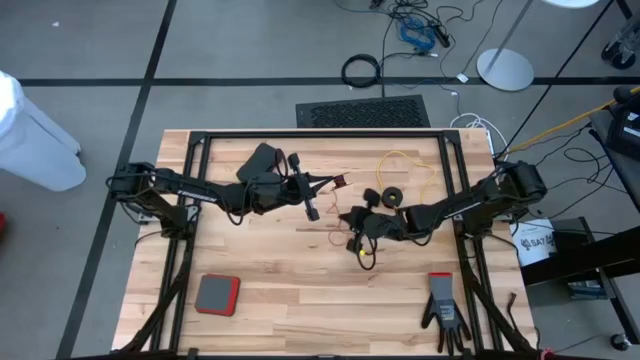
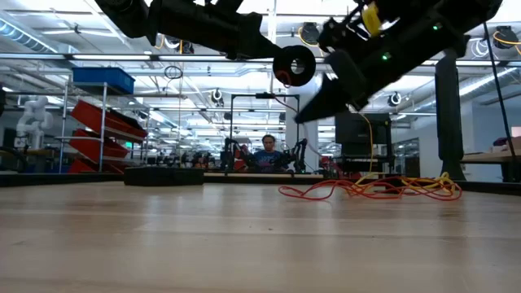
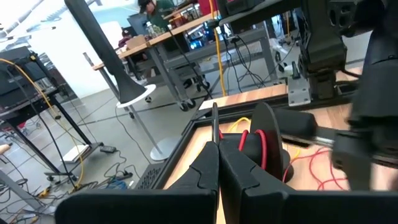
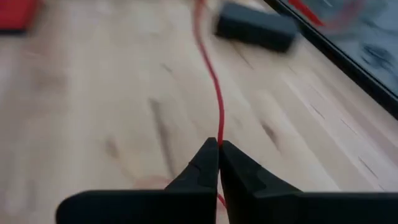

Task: Coil cords
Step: Uncoil the red wire from the black spool

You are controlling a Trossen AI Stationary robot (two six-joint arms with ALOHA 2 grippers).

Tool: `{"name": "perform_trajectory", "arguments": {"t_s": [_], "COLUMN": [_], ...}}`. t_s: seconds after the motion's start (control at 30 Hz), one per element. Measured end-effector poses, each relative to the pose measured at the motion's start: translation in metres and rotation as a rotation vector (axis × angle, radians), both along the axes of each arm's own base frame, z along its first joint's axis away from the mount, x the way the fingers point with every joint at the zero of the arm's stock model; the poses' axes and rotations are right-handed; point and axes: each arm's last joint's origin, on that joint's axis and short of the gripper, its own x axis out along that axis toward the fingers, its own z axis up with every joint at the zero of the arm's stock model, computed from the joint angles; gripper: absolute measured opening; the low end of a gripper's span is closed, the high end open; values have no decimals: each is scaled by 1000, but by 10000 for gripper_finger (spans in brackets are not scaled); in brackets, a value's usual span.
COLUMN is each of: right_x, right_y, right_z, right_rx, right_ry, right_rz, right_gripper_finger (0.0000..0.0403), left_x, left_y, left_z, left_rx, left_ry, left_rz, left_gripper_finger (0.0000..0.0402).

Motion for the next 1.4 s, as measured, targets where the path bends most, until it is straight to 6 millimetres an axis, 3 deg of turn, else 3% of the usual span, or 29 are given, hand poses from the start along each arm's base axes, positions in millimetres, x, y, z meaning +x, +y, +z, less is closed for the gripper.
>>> {"name": "perform_trajectory", "arguments": {"t_s": [0.17, 0.3, 0.5, 0.7, 0.9, 1.07, 1.4], "right_x": [4, -3, -25, -56, -80, -88, -69], "right_y": [14, 28, 47, 54, 42, 26, 17], "right_z": [9, 23, 46, 55, 51, 39, 14], "right_rx": [-87, -183, -367, -480, -371, -190, -33], "right_ry": [-69, -114, -142, -112, -113, -2, 194], "right_rz": [131, 135, -102, -375, -433, -424, -320], "right_gripper_finger": [0, 0, 0, 0, 0, 0, 0], "left_x": [0, 0, -1, -1, 0, 0, 0], "left_y": [0, 1, 1, 1, 1, 1, 0], "left_z": [-2, -4, -4, -4, -4, -3, 1], "left_rx": [6, 17, 17, 17, 17, 17, -3], "left_ry": [20, 45, 51, 49, 48, 36, -8], "left_rz": [4, 14, 14, 15, 14, 12, -16], "left_gripper_finger": [0, 0, 0, 0, 0, 0, 0]}}
